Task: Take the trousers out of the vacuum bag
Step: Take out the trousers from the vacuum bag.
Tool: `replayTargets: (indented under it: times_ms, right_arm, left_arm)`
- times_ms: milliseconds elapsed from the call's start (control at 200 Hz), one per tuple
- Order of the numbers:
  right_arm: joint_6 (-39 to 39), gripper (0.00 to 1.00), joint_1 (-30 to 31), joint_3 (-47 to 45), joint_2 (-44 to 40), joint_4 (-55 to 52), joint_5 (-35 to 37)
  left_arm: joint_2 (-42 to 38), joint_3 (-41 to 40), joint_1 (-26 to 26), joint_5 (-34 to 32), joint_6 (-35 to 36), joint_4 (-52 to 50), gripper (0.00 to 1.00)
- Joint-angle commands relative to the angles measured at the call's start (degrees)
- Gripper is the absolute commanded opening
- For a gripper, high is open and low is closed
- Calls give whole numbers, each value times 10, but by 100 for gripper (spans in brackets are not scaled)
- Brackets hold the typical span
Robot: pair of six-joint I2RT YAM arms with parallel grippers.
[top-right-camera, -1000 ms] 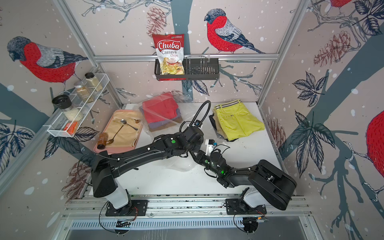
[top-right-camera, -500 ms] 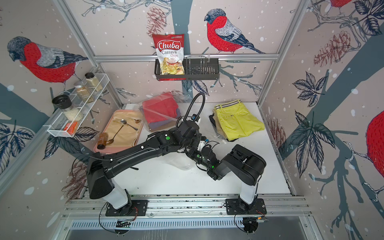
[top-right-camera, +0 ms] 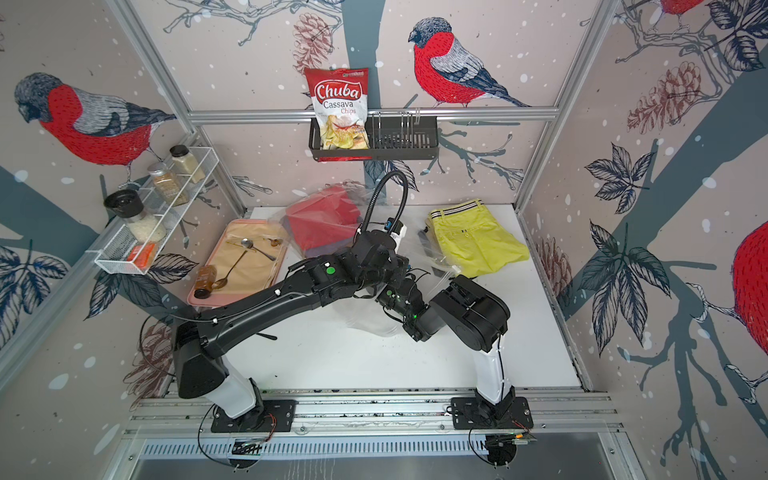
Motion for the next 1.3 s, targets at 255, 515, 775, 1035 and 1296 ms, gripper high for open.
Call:
replayTargets:
  times_ms: [255,515,775,1035,1296]
  right_arm:
    - [28,44,-35,62,44,30,-18]
    - [27,48,-34,142,81,-9,-7]
    - [38,59,-29,225,130,-60,10]
    - [36,66,-28,310,174,-115,10]
    - [36,68,-30,386,214,-160,8]
  left_arm:
    - [-6,23,-36,37,-22,22,0]
    - [-11,18,-48,33,-23,23,0]
    - [-15,-11,-48,43,-11,37,0]
    - [-31,-43,-52,54,-10,58,0]
    - [-45,-51,-58,44,-8,58,0]
